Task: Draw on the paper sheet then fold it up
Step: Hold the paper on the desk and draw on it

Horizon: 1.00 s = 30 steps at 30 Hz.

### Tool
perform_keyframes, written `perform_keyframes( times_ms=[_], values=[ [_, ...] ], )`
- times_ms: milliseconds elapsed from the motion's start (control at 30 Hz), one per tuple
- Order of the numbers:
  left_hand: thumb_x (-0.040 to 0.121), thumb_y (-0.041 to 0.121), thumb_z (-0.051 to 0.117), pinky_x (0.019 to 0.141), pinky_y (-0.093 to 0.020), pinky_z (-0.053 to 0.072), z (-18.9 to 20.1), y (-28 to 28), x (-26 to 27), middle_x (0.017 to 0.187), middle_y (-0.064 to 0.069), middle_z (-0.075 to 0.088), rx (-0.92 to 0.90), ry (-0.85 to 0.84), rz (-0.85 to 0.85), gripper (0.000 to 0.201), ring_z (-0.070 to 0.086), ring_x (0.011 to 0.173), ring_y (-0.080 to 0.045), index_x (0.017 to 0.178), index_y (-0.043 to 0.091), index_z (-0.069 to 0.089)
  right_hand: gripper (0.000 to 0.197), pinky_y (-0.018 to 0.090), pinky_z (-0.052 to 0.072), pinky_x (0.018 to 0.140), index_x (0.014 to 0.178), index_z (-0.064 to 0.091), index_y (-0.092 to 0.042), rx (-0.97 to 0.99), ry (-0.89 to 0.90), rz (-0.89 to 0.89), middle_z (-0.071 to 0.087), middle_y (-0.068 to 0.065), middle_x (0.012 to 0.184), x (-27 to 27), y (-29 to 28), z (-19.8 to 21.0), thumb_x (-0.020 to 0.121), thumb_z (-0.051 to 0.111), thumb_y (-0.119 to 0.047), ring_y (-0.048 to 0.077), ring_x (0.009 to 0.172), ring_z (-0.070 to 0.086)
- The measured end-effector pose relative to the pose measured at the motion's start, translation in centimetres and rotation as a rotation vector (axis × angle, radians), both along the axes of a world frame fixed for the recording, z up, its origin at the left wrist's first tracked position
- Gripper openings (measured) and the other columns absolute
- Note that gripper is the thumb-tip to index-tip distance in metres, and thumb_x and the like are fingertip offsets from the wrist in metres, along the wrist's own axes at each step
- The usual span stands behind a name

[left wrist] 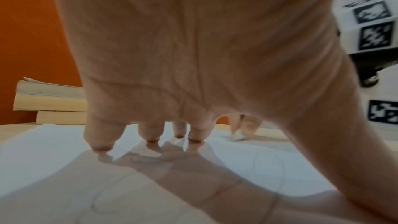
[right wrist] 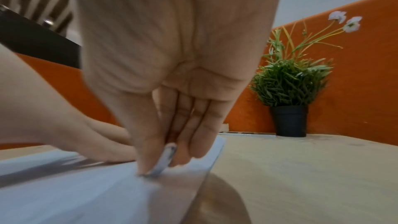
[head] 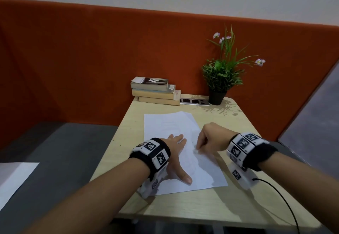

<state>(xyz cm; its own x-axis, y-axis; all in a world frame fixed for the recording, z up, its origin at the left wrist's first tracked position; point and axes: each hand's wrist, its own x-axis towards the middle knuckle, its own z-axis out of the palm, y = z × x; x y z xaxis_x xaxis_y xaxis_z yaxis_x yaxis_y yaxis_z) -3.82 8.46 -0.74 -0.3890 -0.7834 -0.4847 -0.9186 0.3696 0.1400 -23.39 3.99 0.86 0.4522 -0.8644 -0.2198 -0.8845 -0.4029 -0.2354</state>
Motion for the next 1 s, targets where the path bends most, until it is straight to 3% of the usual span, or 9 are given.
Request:
perform_keyframes(
  times_ms=[167, 367, 533, 633, 700, 767, 900, 1000],
  values=[
    [0.065, 0.081, 0.073, 0.124, -0.049, 0.010, -0.2, -0.2, -0.2, 0.166, 0.010, -0.023, -0.018, -0.030, -0.010, 0.141, -0.018, 0.154, -0.016, 0.160, 0.023, -0.015, 0.009, 0.021, 0.055, 0.072, 0.092, 0.084, -0.014, -0.093, -0.091, -0.141, 0.078, -0.005, 0.087, 1.1, -2.3, -0.8, 0.084, 0.080, -0.016, 0.008, 0.076, 0.065],
    [0.056, 0.085, 0.074, 0.123, -0.046, 0.009, -0.9, -0.7, 0.3, 0.165, 0.015, -0.025, -0.010, -0.027, -0.076, 0.147, -0.020, 0.152, -0.009, 0.159, 0.027, -0.014, 0.015, 0.018, 0.052, 0.067, 0.089, 0.084, -0.022, 0.008, 0.038, 0.006, 0.072, -0.014, 0.080, 0.0, 1.1, -0.4, 0.085, 0.075, -0.010, 0.003, 0.074, 0.064],
    [0.060, 0.070, 0.085, 0.125, -0.040, 0.011, 0.3, -0.7, 0.3, 0.163, 0.022, -0.023, 0.043, -0.065, -0.166, 0.145, -0.015, 0.152, -0.003, 0.160, 0.030, -0.013, 0.013, 0.031, 0.061, 0.078, 0.091, 0.084, -0.026, 0.146, 0.056, 0.093, 0.073, -0.017, 0.076, -1.1, 3.4, 0.4, 0.078, 0.085, -0.024, 0.010, 0.080, 0.070],
    [0.061, 0.083, 0.074, 0.124, -0.041, 0.017, 0.9, -0.7, 0.2, 0.165, 0.025, -0.008, 0.040, -0.032, -0.121, 0.128, 0.002, 0.154, -0.006, 0.161, 0.038, 0.007, 0.015, 0.027, 0.060, 0.077, 0.091, 0.084, -0.027, 0.105, -0.042, 0.070, 0.078, -0.014, 0.084, -1.5, 3.1, 0.6, 0.078, 0.086, -0.035, 0.005, 0.080, 0.071],
    [0.069, 0.087, 0.063, 0.121, -0.046, 0.022, 0.6, -0.9, 0.1, 0.166, 0.014, 0.009, 0.015, 0.054, -0.055, 0.099, 0.018, 0.152, -0.014, 0.152, 0.041, 0.034, 0.013, 0.022, 0.055, 0.073, 0.093, 0.083, -0.025, 0.013, -0.077, 0.025, 0.075, -0.016, 0.083, -1.5, 2.6, 0.3, 0.083, 0.083, -0.034, 0.002, 0.077, 0.066],
    [0.074, 0.082, 0.063, 0.114, -0.048, 0.032, -0.1, -0.9, -0.1, 0.157, 0.002, 0.029, -0.013, 0.093, 0.004, 0.076, 0.035, 0.143, -0.022, 0.137, 0.041, 0.049, 0.011, 0.020, 0.049, 0.071, 0.098, 0.080, -0.025, -0.047, -0.046, -0.009, 0.063, -0.021, 0.077, -1.3, 2.3, 0.0, 0.087, 0.078, -0.027, 0.005, 0.076, 0.062],
    [0.079, 0.073, 0.068, 0.089, -0.035, 0.043, -1.1, -0.6, 0.0, 0.131, 0.000, 0.052, -0.115, 0.172, 0.041, 0.074, 0.053, 0.111, -0.020, 0.127, 0.022, 0.049, 0.010, 0.027, 0.055, 0.078, 0.095, 0.079, -0.026, -0.036, 0.008, -0.023, 0.060, -0.019, 0.082, -1.1, 2.4, -0.2, 0.086, 0.077, -0.027, 0.012, 0.087, 0.065],
    [0.080, 0.078, 0.062, 0.089, -0.033, 0.043, -1.0, -0.7, 0.1, 0.134, -0.001, 0.053, -0.189, 0.203, 0.056, 0.086, 0.055, 0.111, -0.020, 0.136, 0.014, 0.048, 0.011, 0.031, 0.059, 0.084, 0.094, 0.081, -0.025, 0.051, 0.059, 0.065, 0.069, -0.017, 0.083, -0.4, 3.7, 0.2, 0.084, 0.079, -0.029, 0.011, 0.085, 0.068]
  ],
)
